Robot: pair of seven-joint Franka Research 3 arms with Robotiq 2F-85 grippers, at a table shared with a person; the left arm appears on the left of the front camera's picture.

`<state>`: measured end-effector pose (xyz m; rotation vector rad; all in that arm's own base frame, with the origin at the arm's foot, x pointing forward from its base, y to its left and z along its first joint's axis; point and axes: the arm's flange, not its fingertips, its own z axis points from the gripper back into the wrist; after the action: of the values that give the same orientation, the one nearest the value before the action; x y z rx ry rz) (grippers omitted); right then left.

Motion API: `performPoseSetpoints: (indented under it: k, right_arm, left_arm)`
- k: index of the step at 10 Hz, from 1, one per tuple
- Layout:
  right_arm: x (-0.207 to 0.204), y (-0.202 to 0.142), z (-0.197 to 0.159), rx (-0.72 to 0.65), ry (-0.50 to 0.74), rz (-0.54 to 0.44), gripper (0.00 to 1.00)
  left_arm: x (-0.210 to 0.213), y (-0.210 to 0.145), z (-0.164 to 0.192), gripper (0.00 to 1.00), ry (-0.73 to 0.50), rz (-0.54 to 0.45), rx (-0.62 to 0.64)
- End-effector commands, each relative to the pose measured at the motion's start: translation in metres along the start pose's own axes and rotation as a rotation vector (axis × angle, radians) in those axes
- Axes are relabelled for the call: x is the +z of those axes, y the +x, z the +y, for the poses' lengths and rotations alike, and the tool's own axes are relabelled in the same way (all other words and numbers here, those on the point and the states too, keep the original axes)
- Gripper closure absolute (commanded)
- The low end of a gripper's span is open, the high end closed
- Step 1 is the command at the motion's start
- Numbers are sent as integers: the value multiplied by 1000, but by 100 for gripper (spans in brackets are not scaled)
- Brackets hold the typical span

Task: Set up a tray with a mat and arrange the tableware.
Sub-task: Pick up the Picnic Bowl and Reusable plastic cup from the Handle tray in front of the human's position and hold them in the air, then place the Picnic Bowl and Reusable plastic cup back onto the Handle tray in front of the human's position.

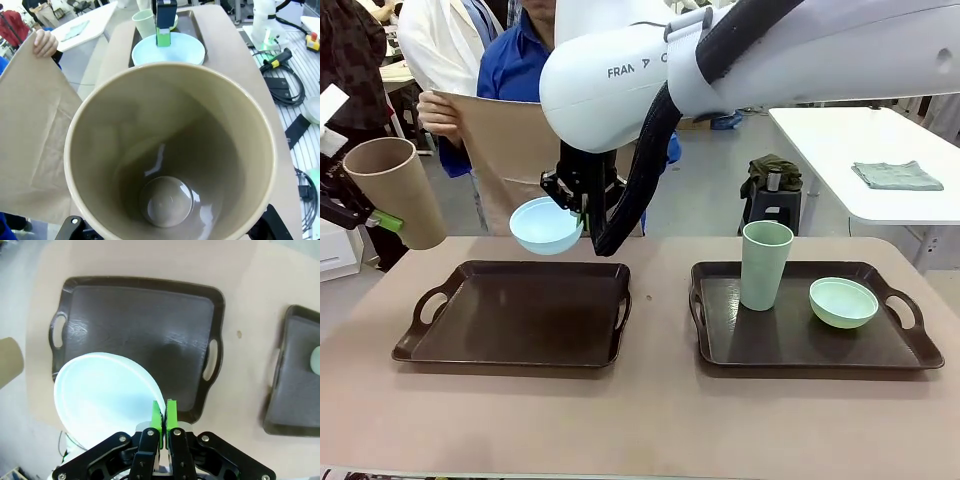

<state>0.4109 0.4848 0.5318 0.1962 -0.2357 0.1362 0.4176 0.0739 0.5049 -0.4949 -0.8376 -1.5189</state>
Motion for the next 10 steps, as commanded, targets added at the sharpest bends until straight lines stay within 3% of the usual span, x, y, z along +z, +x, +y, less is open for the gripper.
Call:
performPoseSetpoints:
  k: [1,10]
  right_arm:
    - [5,-3,0,2,1,-9,100]
    - [5,-3,0,2,1,-9,100]
  left_arm:
    - [-1,0,1,100,2,6,-14]
    - [-1,0,1,100,2,6,-14]
